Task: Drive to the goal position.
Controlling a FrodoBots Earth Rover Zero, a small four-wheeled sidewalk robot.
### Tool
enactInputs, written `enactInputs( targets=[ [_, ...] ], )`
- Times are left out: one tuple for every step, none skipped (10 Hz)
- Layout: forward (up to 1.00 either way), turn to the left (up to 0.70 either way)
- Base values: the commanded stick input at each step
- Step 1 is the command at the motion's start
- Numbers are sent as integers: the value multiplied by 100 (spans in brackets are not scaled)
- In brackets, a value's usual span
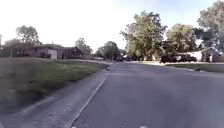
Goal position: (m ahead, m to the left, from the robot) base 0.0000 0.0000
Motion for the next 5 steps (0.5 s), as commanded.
enactInputs(
  targets=[
    [6, 0],
    [7, 0],
    [7, 0],
    [7, 0],
    [7, 0]
  ],
)
